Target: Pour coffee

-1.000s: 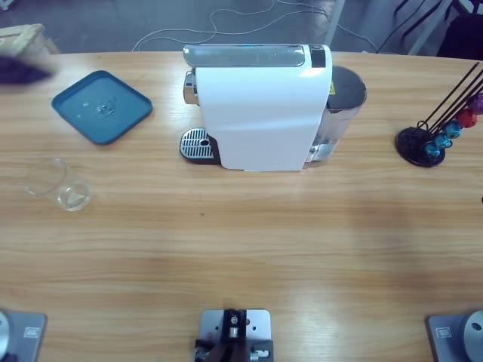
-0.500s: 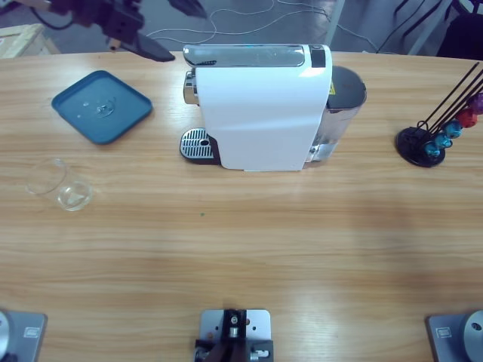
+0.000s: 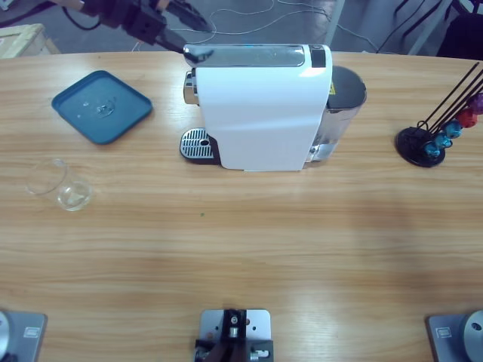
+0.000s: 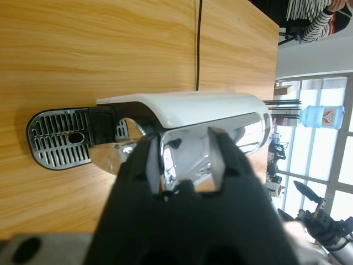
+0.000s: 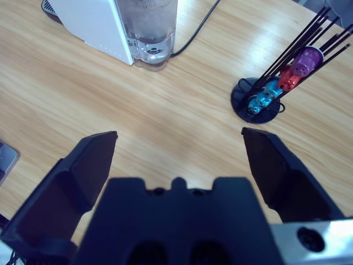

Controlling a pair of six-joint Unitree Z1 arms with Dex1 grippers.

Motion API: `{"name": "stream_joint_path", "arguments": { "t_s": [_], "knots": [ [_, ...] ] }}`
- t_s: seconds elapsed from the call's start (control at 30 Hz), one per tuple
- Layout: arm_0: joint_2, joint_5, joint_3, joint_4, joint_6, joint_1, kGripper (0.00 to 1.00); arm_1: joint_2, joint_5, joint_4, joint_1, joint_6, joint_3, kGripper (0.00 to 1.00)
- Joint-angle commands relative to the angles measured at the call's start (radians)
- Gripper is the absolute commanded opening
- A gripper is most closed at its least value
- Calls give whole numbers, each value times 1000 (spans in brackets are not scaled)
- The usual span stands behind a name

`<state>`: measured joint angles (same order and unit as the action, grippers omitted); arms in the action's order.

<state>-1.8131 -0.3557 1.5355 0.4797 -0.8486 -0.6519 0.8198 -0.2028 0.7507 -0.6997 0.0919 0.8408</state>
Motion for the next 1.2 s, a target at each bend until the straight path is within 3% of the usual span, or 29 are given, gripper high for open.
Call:
{"name": "stream_joint_path", "arguments": {
  "t_s": [0.03,0.27,0.5,0.53,0.57,0.6,0.67,0.73,0.8,0.93,1.13,1.2],
  "knots": [
    [-19,-115,-5,-15,-11,9,0,-13,6,-1,-8,-6,-28,1000],
    [-22,-344,-1,-147,-39,9,0,-14,6,-1,-8,-6,-28,1000],
    [62,-318,86,-158,-5,3,0,-37,-39,-17,-8,58,-6,1000],
    [84,-286,91,-158,62,-3,175,-34,-65,-24,-6,73,1,998],
    [115,-206,90,-156,203,-20,768,-22,-95,-33,-4,82,8,996],
    [146,-117,78,-141,353,-39,879,8,-124,-38,12,88,19,996],
    [214,159,31,-54,645,-104,987,69,-127,-56,77,106,29,996],
    [255,427,-28,51,869,-190,996,131,-127,-93,148,122,27,996],
    [307,558,-145,60,948,-252,996,201,-123,-152,227,124,23,992],
    [452,549,-324,52,907,-291,996,312,-75,-290,346,125,-19,891],
    [601,553,-488,13,794,-319,996,441,-65,-502,395,157,-114,557],
    [617,587,-522,13,783,-319,996,456,-67,-522,412,180,-129,545]
  ]
}}
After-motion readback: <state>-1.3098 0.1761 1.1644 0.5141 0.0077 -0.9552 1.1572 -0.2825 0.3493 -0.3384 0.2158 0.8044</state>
